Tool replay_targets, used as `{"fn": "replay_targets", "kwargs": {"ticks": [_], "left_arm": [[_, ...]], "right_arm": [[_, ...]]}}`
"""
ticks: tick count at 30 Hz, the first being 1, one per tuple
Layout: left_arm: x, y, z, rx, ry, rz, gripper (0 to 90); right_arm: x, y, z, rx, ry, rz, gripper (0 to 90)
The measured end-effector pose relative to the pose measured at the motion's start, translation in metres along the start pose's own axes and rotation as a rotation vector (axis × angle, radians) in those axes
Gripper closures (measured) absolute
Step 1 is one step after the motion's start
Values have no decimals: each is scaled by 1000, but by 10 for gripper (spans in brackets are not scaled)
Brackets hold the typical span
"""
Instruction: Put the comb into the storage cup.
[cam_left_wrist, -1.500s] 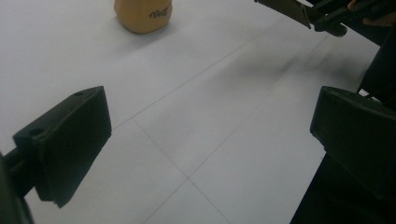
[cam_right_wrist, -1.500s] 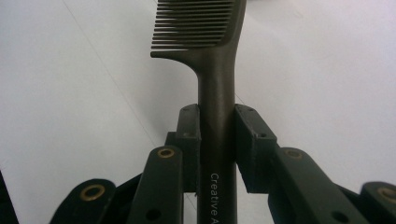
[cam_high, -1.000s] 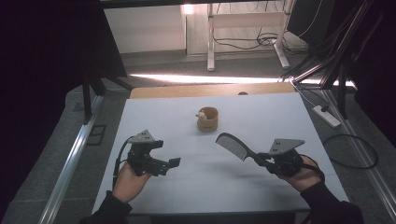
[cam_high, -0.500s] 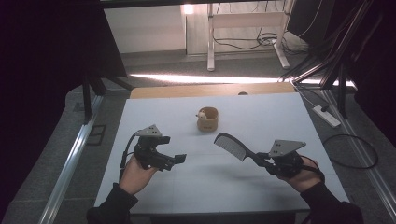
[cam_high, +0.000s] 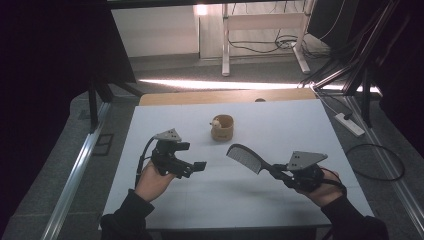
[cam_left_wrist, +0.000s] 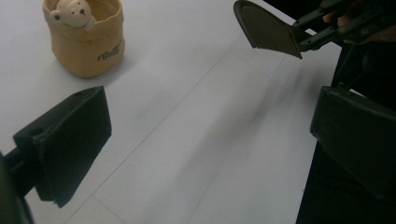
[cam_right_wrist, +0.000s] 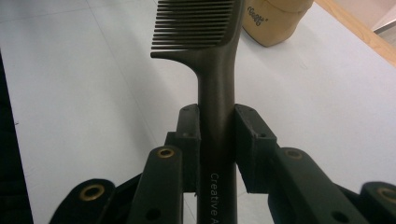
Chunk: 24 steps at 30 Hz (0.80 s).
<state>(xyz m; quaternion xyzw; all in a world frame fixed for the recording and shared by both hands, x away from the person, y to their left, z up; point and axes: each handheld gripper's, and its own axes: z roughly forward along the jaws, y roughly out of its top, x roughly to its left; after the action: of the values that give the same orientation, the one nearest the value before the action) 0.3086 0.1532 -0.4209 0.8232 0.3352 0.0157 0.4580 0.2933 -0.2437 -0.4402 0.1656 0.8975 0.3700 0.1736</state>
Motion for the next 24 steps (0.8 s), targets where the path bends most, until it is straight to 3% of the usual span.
{"fn": "replay_targets", "kwargs": {"ticks": [15, 24], "left_arm": [[-1, 22, 12, -1, -39, 19, 0], [-3, 30, 22, -16, -87, 15, 0]], "right_arm": [[4, 2, -1, -28, 15, -30, 728], [6, 4, -1, -64, 40, -27, 728]]}}
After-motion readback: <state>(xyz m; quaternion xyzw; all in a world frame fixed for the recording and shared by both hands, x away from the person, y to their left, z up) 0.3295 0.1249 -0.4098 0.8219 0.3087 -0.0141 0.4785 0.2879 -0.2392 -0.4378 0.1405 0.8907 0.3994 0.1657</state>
